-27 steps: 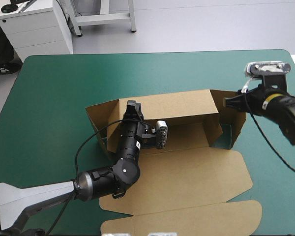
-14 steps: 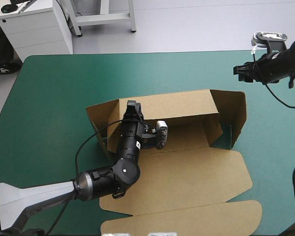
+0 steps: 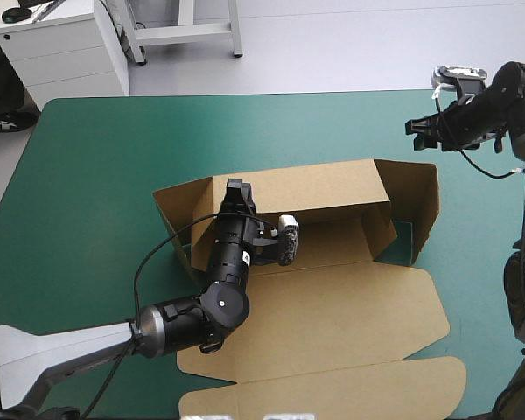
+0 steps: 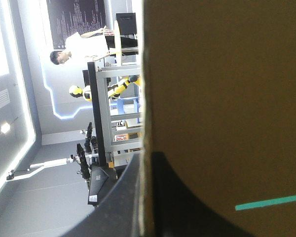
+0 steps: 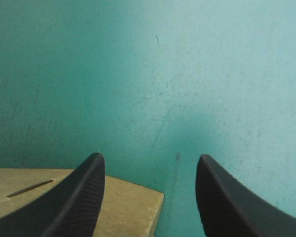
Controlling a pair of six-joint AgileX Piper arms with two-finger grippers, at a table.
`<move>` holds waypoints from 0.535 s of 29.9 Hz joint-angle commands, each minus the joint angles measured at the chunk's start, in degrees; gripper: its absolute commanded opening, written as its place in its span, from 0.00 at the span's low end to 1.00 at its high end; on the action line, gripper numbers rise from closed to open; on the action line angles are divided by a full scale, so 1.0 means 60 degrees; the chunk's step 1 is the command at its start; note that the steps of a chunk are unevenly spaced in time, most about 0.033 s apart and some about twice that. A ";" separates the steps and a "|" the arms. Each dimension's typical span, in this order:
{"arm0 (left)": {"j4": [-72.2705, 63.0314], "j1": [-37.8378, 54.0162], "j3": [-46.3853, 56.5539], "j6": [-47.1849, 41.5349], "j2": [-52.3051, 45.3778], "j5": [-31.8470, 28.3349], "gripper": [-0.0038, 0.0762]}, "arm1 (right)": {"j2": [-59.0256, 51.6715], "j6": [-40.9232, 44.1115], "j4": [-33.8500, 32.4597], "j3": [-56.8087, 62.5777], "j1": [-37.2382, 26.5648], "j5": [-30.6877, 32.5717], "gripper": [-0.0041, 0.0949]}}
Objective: Fold the box
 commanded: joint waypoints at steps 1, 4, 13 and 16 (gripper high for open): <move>0.1047 -0.0046 -0.0237 -0.0045 -0.0390 0.0354 0.04 | -0.0805 -0.0316 0.0197 0.0406 -0.0048 0.0122 0.56; 0.1047 -0.0046 -0.0237 -0.0045 -0.0390 0.0354 0.04 | -0.1176 -0.0410 0.0197 0.1073 -0.0048 0.0122 0.56; 0.1047 -0.0046 -0.0237 -0.0045 -0.0390 0.0338 0.04 | -0.2255 -0.0780 0.0716 0.2554 -0.0048 0.0122 0.56; 0.1047 -0.0046 -0.0237 -0.0065 -0.0390 0.0294 0.04 | -0.2390 -0.0853 0.0766 0.3022 -0.0048 0.0122 0.56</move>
